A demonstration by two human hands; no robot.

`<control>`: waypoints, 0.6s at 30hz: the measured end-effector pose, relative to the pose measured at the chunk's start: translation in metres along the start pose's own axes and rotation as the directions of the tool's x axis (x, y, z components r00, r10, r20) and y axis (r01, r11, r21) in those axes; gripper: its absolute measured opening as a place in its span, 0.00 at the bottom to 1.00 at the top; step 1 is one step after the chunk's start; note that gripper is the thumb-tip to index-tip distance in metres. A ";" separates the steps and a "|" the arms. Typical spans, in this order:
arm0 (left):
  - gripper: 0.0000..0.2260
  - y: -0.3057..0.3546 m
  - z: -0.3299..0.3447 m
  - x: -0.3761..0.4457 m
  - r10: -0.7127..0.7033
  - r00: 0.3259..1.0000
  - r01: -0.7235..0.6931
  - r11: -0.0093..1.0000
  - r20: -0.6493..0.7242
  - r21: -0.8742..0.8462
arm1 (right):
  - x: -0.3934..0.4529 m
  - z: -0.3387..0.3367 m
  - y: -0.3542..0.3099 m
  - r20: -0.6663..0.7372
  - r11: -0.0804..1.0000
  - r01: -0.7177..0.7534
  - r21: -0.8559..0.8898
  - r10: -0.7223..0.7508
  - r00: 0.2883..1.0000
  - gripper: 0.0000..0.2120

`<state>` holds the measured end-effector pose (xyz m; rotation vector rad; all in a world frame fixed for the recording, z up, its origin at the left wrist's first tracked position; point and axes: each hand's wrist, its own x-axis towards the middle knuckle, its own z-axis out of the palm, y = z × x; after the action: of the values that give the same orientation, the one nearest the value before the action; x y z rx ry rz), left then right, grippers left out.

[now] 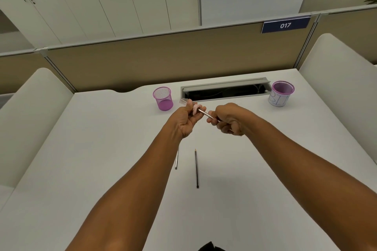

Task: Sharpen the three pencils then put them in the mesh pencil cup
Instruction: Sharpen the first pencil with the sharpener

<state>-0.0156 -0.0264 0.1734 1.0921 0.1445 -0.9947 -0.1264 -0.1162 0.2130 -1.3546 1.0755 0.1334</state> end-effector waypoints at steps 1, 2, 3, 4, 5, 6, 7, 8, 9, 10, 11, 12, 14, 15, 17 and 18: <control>0.11 0.000 0.000 0.001 0.004 1.000 -0.004 1.000 -0.011 0.006 | -0.002 0.000 0.001 -0.001 0.999 0.030 -0.042 -0.030 1.000 0.17; 0.11 0.001 0.001 0.001 0.004 1.000 -0.003 1.000 -0.023 0.016 | -0.003 0.002 0.002 -0.023 0.990 0.078 -0.114 -0.081 0.996 0.17; 0.11 0.002 0.002 0.002 0.003 0.999 -0.002 1.000 -0.037 0.022 | -0.004 0.004 0.004 -0.046 0.970 0.135 -0.204 -0.148 0.988 0.18; 0.10 0.002 0.001 0.002 0.003 0.999 -0.002 1.000 -0.047 0.021 | -0.003 0.007 0.007 -0.066 0.930 0.198 -0.309 -0.229 0.971 0.18; 0.10 0.002 0.000 0.002 0.005 0.999 -0.004 1.000 -0.053 0.017 | 0.000 0.009 0.011 -0.087 0.868 0.251 -0.428 -0.316 0.945 0.18; 0.10 0.002 -0.001 0.003 0.007 0.998 -0.007 1.000 -0.056 0.012 | 0.003 0.010 0.016 -0.115 0.783 0.281 -0.555 -0.406 0.907 0.17; 0.10 0.002 -0.001 0.003 0.009 0.998 -0.009 1.000 -0.056 0.008 | 0.005 0.012 0.021 -0.152 0.685 0.280 -0.672 -0.499 0.853 0.15; 0.10 0.001 -0.001 0.002 0.011 0.998 -0.011 1.000 -0.054 0.001 | 0.006 0.013 0.025 -0.185 0.593 0.263 -0.761 -0.587 0.788 0.14; 0.10 0.000 -0.001 0.002 0.014 0.999 -0.015 1.000 -0.048 -0.008 | 0.006 0.016 0.030 -0.201 0.514 0.250 -0.820 -0.668 0.716 0.12; 0.10 -0.001 0.000 0.002 0.016 0.999 -0.017 1.000 -0.038 -0.014 | 0.006 0.018 0.034 -0.199 0.452 0.245 -0.858 -0.731 0.653 0.12; 0.10 -0.001 0.000 0.002 0.016 1.000 -0.016 1.000 -0.025 -0.013 | 0.006 0.020 0.037 -0.190 0.413 0.243 -0.878 -0.766 0.614 0.12; 0.10 -0.002 0.000 0.001 0.011 1.000 -0.011 1.000 -0.011 -0.009 | 0.006 0.021 0.040 -0.188 0.403 0.243 -0.882 -0.776 0.602 0.12; 0.11 -0.003 -0.001 -0.001 -0.002 1.000 0.002 1.000 0.005 -0.012 | 0.007 0.021 0.037 -0.214 0.464 0.252 -0.850 -0.739 0.639 0.13; 0.12 -0.003 -0.003 -0.001 -0.004 1.000 0.004 1.000 0.005 -0.020 | 0.006 0.020 0.031 -0.241 0.534 0.238 -0.812 -0.676 0.696 0.13; 0.14 -0.005 -0.006 0.000 -0.003 1.000 0.004 1.000 0.006 -0.031 | 0.006 0.017 0.018 -0.263 0.765 0.214 -0.607 -0.447 0.855 0.15; 0.14 -0.005 -0.006 0.000 -0.002 1.000 0.002 1.000 0.013 -0.025 | 0.006 0.013 0.011 -0.221 0.903 0.171 -0.394 -0.274 0.936 0.16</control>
<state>-0.0170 -0.0220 0.1665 1.0629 0.1470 -0.9994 -0.1236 -0.1048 0.1990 -1.8723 1.1486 -0.0265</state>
